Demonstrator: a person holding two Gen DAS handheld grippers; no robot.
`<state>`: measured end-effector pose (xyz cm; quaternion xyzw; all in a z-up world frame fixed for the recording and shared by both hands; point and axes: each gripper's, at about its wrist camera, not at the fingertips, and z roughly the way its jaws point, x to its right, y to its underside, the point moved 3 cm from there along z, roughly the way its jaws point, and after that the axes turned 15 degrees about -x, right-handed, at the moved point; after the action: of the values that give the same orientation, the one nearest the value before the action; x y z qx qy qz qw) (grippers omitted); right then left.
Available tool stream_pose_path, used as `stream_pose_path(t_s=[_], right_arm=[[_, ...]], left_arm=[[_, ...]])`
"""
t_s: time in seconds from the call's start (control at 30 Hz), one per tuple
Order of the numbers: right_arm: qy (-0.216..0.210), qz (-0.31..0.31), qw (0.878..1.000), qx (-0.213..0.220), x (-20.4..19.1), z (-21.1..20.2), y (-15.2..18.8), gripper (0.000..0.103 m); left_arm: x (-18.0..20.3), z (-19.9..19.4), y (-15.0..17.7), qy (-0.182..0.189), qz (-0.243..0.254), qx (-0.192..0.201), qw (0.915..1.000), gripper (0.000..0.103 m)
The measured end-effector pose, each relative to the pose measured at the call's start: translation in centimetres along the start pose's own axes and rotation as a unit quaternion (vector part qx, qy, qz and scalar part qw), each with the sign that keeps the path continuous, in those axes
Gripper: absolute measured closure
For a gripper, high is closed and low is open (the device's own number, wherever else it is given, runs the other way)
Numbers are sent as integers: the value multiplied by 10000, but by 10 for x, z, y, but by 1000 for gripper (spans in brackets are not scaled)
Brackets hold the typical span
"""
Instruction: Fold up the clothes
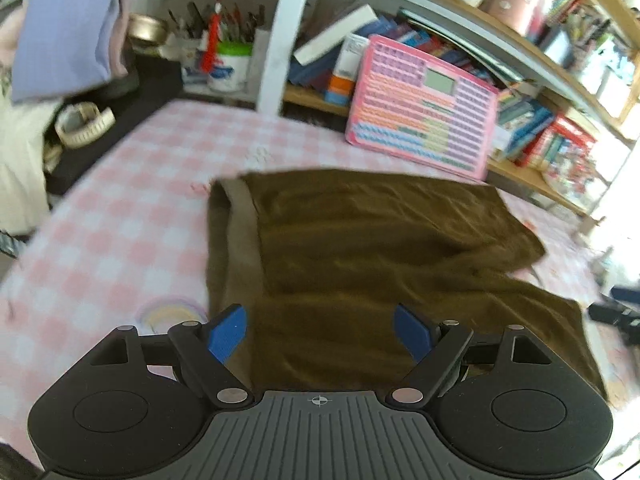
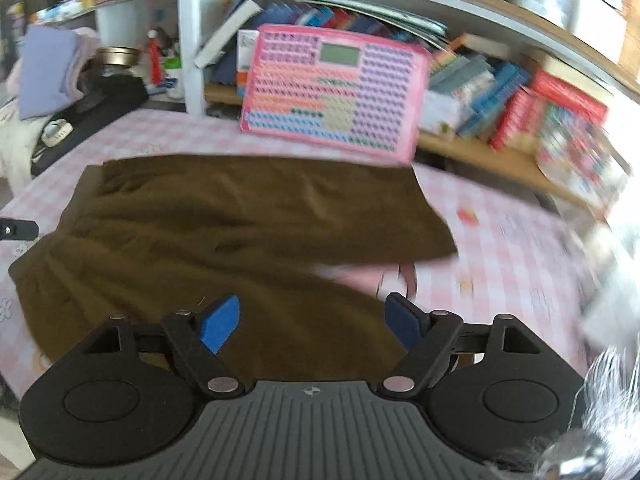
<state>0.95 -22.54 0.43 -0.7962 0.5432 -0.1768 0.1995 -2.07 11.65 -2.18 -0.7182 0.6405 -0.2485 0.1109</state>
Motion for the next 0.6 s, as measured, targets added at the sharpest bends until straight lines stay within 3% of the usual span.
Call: stream_pose_path(t_s=[0.2,0.43,0.6], right_arm=[[-223,-828,9963,66,72,51,-70,22],[-407,-1367,9895,-233,139,135,-150,26],[-539,-1700,9833,-356,153,185,-189,39]], left_arm=[[9,26,-41,-384,74,148,9991,19],[26,67,-96,-896,648,218,9936,19],[33,88,-118,-1216,997,159,9874,20]])
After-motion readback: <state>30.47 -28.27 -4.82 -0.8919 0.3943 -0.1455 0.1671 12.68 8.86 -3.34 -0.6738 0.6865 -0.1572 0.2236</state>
